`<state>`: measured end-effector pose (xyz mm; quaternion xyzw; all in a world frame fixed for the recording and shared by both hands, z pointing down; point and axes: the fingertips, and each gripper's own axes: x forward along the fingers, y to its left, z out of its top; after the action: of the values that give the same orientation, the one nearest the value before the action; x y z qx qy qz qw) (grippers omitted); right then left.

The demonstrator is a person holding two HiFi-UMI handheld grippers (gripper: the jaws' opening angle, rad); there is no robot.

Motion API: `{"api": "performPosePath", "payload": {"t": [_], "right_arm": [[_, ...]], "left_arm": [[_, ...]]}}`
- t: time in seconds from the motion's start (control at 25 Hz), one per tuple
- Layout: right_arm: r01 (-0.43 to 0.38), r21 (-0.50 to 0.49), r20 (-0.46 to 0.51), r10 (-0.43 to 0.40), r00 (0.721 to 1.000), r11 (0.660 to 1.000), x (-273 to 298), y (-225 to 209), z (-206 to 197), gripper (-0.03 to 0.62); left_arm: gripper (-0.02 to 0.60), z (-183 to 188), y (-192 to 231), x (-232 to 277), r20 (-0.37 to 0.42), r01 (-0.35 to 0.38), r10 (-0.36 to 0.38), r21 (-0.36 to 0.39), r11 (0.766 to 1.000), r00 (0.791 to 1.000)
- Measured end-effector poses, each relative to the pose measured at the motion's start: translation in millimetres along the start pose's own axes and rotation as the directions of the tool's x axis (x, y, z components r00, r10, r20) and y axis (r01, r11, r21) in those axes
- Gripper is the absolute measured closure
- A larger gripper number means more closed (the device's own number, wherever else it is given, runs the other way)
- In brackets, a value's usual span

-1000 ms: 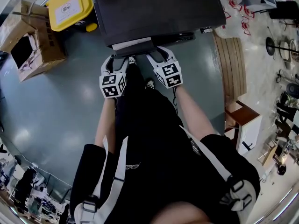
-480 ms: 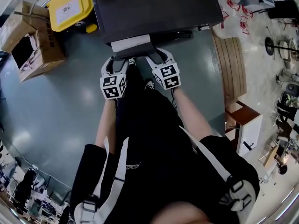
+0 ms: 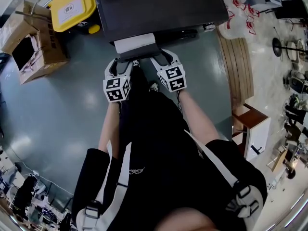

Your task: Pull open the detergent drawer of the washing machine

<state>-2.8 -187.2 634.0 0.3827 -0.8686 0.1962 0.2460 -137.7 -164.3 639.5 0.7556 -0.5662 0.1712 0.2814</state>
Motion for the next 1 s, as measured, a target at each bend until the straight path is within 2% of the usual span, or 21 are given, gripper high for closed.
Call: {"api": "performPosePath", "payload": {"t": [0.44, 0.8, 1.0], "right_arm": [[-0.002, -0.002, 0.01, 0.002, 1.0, 1.0, -7.1, 5.5, -6.2, 0.393], [-0.034, -0.03, 0.026, 0.034, 0.999, 0.999, -7.2, 3.7, -9.2, 0.399], [-0.074, -0.064, 0.024, 0.076, 0.997, 0.995, -3.0, 4.5, -10.9, 0.391]], "left_arm": [[0.287, -6.0, -3.3, -8.5, 0.01, 0.008, -0.008, 0.013, 1.0, 1.0], [0.298, -6.6, -4.6, -6.3, 0.006, 0.037, -0.038, 0.084, 0.996, 0.999], [0.298, -12.5, -4.5, 2.9, -0.045, 0.068, -0.062, 0.146, 0.987, 0.997]]}}
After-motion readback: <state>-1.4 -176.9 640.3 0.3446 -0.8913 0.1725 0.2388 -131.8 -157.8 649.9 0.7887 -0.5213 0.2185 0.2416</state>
